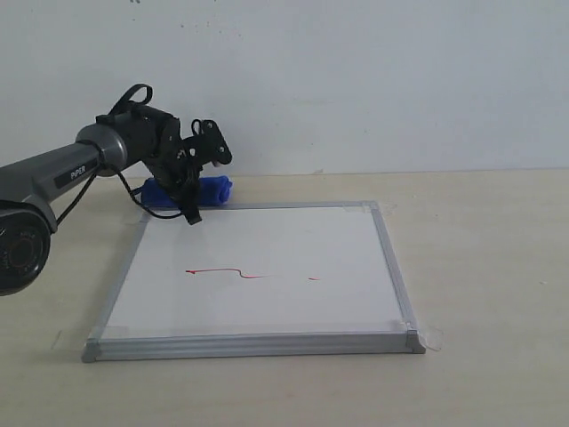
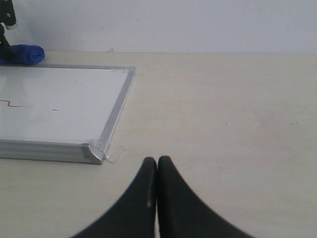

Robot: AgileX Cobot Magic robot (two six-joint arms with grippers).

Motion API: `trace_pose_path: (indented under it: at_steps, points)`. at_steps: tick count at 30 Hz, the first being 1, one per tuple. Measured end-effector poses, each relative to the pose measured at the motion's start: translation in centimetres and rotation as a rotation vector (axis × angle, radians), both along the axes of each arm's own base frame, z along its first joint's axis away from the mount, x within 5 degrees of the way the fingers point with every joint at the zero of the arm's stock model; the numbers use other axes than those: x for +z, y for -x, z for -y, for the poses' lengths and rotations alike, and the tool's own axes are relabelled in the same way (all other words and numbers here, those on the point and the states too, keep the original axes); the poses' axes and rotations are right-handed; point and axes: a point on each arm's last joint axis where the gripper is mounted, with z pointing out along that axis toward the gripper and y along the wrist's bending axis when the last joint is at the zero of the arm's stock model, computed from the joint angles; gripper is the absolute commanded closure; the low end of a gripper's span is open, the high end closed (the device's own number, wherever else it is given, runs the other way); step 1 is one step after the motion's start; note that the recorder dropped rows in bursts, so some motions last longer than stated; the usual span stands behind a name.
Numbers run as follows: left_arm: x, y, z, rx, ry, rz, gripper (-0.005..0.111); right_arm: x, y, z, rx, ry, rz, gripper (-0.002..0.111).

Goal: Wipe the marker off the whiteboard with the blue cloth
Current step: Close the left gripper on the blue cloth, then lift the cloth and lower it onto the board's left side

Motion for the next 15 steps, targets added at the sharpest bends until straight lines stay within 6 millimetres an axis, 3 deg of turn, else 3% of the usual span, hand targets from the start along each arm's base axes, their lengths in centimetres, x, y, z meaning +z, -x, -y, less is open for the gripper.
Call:
trace_pose_path:
  at_steps: [4,10,15]
  points:
    - [1.6,0.3,0.1,0.063,0.062,-0.004,0.103,0.0,0.0,0.0,0.0,0.0,0.0,0.108]
    - [7.1,1.6,0.2,0.137,0.166,-0.011,0.103,0.0,0.0,0.0,0.0,0.0,0.0,0.108]
    - [10.4,3.6,0.3,0.18,0.247,-0.128,0.103,0.0,0.0,0.0,0.0,0.0,0.0,0.108]
